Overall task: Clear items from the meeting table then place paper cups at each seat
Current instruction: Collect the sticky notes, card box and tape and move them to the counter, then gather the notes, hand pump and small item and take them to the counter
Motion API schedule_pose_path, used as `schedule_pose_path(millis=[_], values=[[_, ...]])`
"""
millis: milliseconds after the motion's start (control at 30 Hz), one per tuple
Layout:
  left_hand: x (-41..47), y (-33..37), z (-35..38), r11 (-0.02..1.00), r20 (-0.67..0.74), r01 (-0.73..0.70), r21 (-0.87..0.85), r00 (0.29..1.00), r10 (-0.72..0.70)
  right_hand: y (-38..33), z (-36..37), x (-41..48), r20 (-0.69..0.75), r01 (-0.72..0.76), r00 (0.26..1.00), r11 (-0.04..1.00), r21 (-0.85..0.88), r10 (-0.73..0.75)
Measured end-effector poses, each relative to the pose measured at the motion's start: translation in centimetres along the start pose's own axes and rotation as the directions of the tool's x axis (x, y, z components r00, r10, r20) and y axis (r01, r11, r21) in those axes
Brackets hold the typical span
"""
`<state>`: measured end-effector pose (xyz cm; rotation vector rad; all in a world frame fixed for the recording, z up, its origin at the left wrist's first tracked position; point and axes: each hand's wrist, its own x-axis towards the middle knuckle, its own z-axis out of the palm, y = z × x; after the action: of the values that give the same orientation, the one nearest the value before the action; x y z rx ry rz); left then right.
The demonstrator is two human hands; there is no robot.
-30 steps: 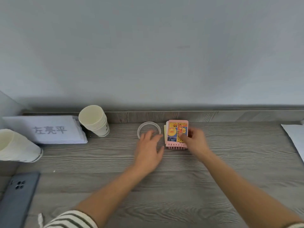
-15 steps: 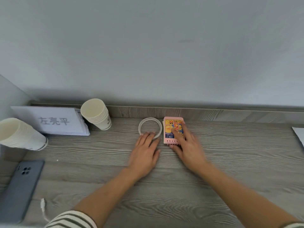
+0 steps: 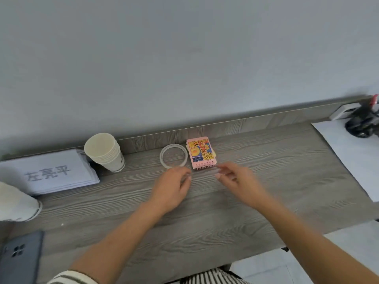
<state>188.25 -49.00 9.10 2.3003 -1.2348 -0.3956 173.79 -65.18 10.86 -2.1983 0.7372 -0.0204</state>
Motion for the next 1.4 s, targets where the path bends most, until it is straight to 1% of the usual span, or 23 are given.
schedule_pose_path(millis=[33, 100, 167, 200, 233, 267, 333, 433, 500, 567, 700, 800, 867, 900, 967, 1100, 1200, 1267, 1367, 1400], values=[[-0.7, 0.2, -0.4, 0.994, 0.039, 0.015, -0.109, 0.999, -0.010, 0.3, -0.2, -2.2, 0.006, -0.065, 0.998, 0.990, 0.125, 0.064], [-2.1, 0.6, -0.9, 0.950, 0.199, 0.114, -0.291, 0.978, -0.057, 1.2, -0.8, -6.7, 0.013, -0.187, 0.981, 0.932, 0.312, 0.193], [-3.5, 1.2, -1.0, 0.854, 0.412, 0.286, -0.434, 0.906, -0.094, 2.2, -1.7, -11.4, 0.004, -0.286, 0.950, 0.864, 0.413, 0.313], [-4.1, 1.5, -1.0, 0.807, 0.494, 0.362, -0.467, 0.864, -0.101, 2.8, -2.2, -13.6, -0.009, -0.323, 0.931, 0.832, 0.450, 0.366], [-4.6, 1.9, -1.0, 0.775, 0.533, 0.405, -0.484, 0.839, -0.106, 3.3, -2.7, -15.7, -0.028, -0.351, 0.910, 0.802, 0.483, 0.415], [-5.0, 2.4, -0.8, 0.754, 0.538, 0.422, -0.504, 0.836, -0.108, 3.7, -3.1, -17.9, -0.057, -0.372, 0.885, 0.774, 0.513, 0.463], [-5.8, 3.9, -0.2, 0.712, 0.506, 0.427, -0.558, 0.855, -0.116, 4.7, -3.6, -22.1, -0.137, -0.386, 0.825, 0.723, 0.573, 0.549], [-6.9, 6.9, 1.0, 0.619, 0.495, 0.460, -0.637, 0.859, -0.128, 6.7, -3.4, -28.0, -0.256, -0.353, 0.700, 0.634, 0.687, 0.667], [-7.6, 9.6, 2.3, 0.597, 0.505, 0.472, -0.649, 0.854, -0.125, 8.2, -2.9, -31.9, -0.287, -0.316, 0.625, 0.572, 0.757, 0.726], [-8.3, 12.2, 3.5, 0.607, 0.505, 0.466, -0.644, 0.854, -0.120, 9.9, -2.3, -35.1, -0.297, -0.287, 0.566, 0.522, 0.804, 0.769], [-9.7, 19.5, 7.7, 0.691, 0.550, 0.442, -0.572, 0.832, -0.077, 14.5, -2.6, -43.2, -0.315, -0.243, 0.434, 0.447, 0.861, 0.844], [-10.4, 25.5, 11.3, 0.766, 0.576, 0.358, -0.533, 0.817, 0.020, 18.0, -3.4, -48.7, -0.316, -0.220, 0.337, 0.401, 0.889, 0.887], [-10.8, 29.3, 13.4, 0.815, 0.614, 0.297, -0.498, 0.784, 0.090, 20.0, -4.0, -52.1, -0.315, -0.209, 0.255, 0.370, 0.905, 0.914], [-11.0, 31.0, 14.2, 0.827, 0.630, 0.272, -0.491, 0.767, 0.122, 20.8, -4.3, -53.4, -0.316, -0.197, 0.227, 0.362, 0.911, 0.921], [-10.7, 34.4, 16.1, 0.843, 0.661, 0.235, -0.483, 0.730, 0.175, 22.5, -5.0, -55.8, -0.313, -0.164, 0.179, 0.342, 0.925, 0.933], [-8.7, 39.8, 20.5, 0.874, 0.699, 0.185, -0.450, 0.682, 0.216, 26.3, -6.6, -58.3, -0.278, -0.102, 0.078, 0.285, 0.953, 0.957], [-6.4, 44.1, 25.0, 0.894, 0.722, 0.154, -0.420, 0.654, 0.227, 29.8, -8.7, -59.5, -0.248, -0.044, 0.007, 0.248, 0.968, 0.969], [-4.8, 47.4, 28.2, 0.898, 0.723, 0.122, -0.423, 0.642, 0.254, 32.1, -10.7, -60.0, -0.239, -0.021, -0.032, 0.238, 0.971, 0.971], [-2.3, 54.5, 33.3, 0.899, 0.737, 0.063, -0.433, 0.599, 0.313, 35.5, -15.1, -61.5, -0.243, -0.004, -0.106, 0.244, 0.970, 0.964], [-1.6, 57.3, 34.7, 0.897, 0.744, 0.034, -0.441, 0.573, 0.344, 36.5, -16.7, -62.1, -0.252, 0.003, -0.126, 0.254, 0.967, 0.960]])
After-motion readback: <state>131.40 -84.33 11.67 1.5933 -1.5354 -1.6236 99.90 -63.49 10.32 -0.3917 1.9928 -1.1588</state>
